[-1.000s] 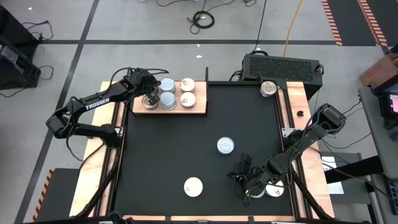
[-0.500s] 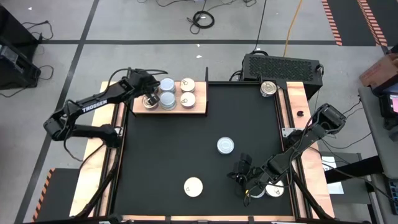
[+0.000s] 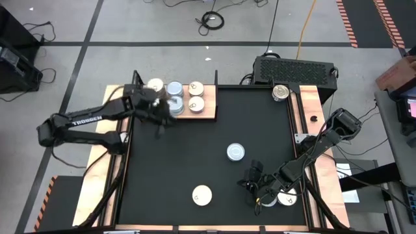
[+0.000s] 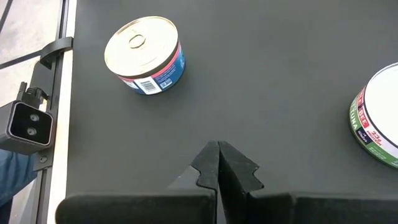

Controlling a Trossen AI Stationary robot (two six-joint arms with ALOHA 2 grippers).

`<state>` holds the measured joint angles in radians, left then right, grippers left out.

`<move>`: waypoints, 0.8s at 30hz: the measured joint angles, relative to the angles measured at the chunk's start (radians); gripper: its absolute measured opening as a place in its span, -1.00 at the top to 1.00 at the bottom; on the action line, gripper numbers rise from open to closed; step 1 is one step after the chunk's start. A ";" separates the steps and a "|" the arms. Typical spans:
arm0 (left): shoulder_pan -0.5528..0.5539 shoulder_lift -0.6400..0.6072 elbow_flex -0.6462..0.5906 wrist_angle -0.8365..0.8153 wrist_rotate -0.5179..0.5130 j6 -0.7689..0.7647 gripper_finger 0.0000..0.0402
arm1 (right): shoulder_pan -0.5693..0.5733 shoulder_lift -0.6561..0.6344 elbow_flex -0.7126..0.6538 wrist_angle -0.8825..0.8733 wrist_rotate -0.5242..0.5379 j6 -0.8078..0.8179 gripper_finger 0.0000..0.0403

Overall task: Stack canned seafood by type on shelf
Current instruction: Stack the blue tuna can on top of the blue tuna on the shelf

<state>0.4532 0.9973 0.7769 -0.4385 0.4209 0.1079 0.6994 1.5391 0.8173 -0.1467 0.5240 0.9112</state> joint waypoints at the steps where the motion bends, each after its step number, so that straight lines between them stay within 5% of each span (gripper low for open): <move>1: -0.061 0.000 0.000 0.010 0.005 -0.024 0.70 | 0.000 0.000 0.000 0.001 0.000 0.000 1.00; 13: -0.823 0.192 0.001 0.441 -0.352 -0.095 0.71 | 0.000 0.000 0.000 0.014 0.000 0.019 1.00; 19: -1.016 0.421 0.022 0.713 -0.425 0.050 0.71 | 0.000 0.000 0.000 0.022 0.000 0.019 1.00; 24: -1.089 0.614 0.158 0.729 -0.580 0.180 0.69 | 0.000 0.000 0.000 0.043 -0.001 0.019 1.00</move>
<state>-0.6363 1.6114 0.9344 0.2903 -0.1595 0.2881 0.6992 1.5391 0.8169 -0.1035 0.5230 0.9302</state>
